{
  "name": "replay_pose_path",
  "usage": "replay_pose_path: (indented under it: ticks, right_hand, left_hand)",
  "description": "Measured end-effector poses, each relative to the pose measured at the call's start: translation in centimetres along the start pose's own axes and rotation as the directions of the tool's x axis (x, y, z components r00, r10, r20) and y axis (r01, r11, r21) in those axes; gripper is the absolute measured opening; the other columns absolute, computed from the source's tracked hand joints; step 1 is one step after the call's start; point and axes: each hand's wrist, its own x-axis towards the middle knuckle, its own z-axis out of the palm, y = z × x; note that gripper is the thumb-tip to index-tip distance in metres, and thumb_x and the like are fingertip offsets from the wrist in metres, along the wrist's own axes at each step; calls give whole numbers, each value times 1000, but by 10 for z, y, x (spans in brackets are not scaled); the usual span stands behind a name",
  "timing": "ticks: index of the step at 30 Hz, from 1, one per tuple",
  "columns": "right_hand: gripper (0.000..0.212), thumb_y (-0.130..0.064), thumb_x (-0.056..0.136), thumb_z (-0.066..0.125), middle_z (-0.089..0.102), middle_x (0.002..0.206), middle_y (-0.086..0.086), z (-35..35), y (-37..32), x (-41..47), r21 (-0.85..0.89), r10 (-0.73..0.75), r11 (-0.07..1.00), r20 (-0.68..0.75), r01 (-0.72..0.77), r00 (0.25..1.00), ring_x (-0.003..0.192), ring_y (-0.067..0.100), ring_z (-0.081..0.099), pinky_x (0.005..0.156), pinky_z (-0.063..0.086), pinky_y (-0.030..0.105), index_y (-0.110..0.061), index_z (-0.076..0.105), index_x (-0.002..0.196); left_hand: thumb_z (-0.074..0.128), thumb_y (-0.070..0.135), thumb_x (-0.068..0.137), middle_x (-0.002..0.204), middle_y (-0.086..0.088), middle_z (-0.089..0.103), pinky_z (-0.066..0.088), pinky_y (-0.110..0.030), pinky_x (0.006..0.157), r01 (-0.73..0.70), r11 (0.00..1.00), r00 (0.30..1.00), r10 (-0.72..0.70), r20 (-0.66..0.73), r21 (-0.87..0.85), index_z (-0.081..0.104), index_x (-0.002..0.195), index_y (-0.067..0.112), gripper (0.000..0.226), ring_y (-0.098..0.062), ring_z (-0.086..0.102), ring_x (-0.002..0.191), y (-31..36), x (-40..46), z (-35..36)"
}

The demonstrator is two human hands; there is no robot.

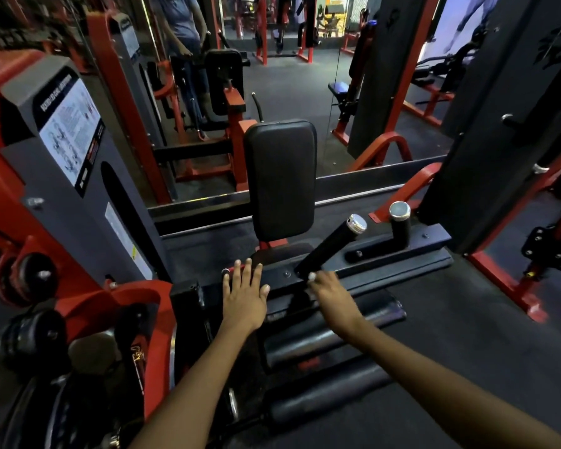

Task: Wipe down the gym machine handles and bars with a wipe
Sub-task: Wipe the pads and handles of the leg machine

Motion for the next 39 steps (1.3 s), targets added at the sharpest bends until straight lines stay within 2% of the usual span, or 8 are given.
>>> replay_pose_path:
  ticks: [2, 4, 11, 15, 24, 29, 33, 39]
  right_hand:
    - [17, 3, 82, 54, 55, 85, 6, -21, 4, 1, 482, 512, 770, -77, -417, 856, 80, 16, 51, 72, 48, 33, -5, 67, 88]
    - [24, 8, 89, 50, 59, 99, 8, -41, 7, 21, 767, 793, 462, -133, -444, 595, 89, 15, 55, 80, 50, 20, 4, 62, 110]
    - [27, 6, 91, 50, 61, 101, 4, 11, -18, 34, 842, 887, 199, 62, -502, 457, 92, 10, 49, 76, 41, 11, 4, 63, 115]
    - [20, -1, 91, 48, 63, 86, 13, 30, -22, 20, 725, 849, 322, 63, -609, 525, 82, 11, 49, 76, 42, 24, -5, 68, 93]
    - [33, 8, 86, 44, 42, 42, -3, -1, -16, 22, 715, 751, 18, 452, -699, 482, 39, 8, 36, 39, 30, 16, -10, 48, 58]
    - [23, 4, 88, 48, 49, 58, -3, -18, 36, -1, 712, 791, 59, 394, -699, 468, 55, 7, 41, 52, 36, 17, -8, 62, 74]
    - [20, 0, 89, 49, 53, 64, 4, -51, 90, -25, 620, 894, 146, 250, -771, 371, 67, 16, 47, 42, 31, 12, -7, 59, 73]
    - [32, 2, 89, 54, 65, 112, 7, -116, 153, -21, 684, 899, 258, 90, -683, 429, 96, 14, 57, 77, 39, 16, -7, 60, 119]
  left_hand:
    - [15, 37, 106, 163, -2, -11, -8, -46, 120, -8, 1000, 1000, 8, -17, 4, 2, 155, 19, 55, -24, -19, 147, 0, 0, 1]
    - [15, 38, 106, 163, -2, -11, -8, -46, 120, -12, 1000, 999, 12, -36, 18, 2, 155, 19, 55, -23, -19, 147, -1, -1, 3]
    - [15, 39, 105, 163, -1, -10, -8, -44, 119, -6, 1000, 998, 8, -62, 30, 2, 155, 19, 55, -23, -19, 147, -1, -2, 6]
    - [15, 39, 105, 163, -1, -7, -8, -44, 120, 4, 1000, 997, -4, -74, 4, 3, 155, 19, 55, -22, -18, 148, 0, -1, 6]
    - [19, 33, 103, 161, -9, 9, 5, -42, 122, 45, 995, 957, -67, -281, -85, 17, 153, 7, 57, -23, 4, 150, 12, -19, 32]
    - [46, 17, 98, 161, -14, 3, -1, -41, 121, 80, 965, 950, -150, -274, -250, 13, 152, 1, 65, -24, -3, 149, 51, -42, 49]
    - [36, 16, 95, 160, -7, 19, 6, -36, 122, -242, 946, 936, 169, -308, -216, 30, 149, 5, 55, -22, 11, 149, 95, -44, 58]
    - [24, 29, 95, 161, -3, 15, 9, -33, 120, -221, 942, 948, 146, -283, -254, 31, 150, 10, 59, -16, 6, 149, 180, -11, 53]
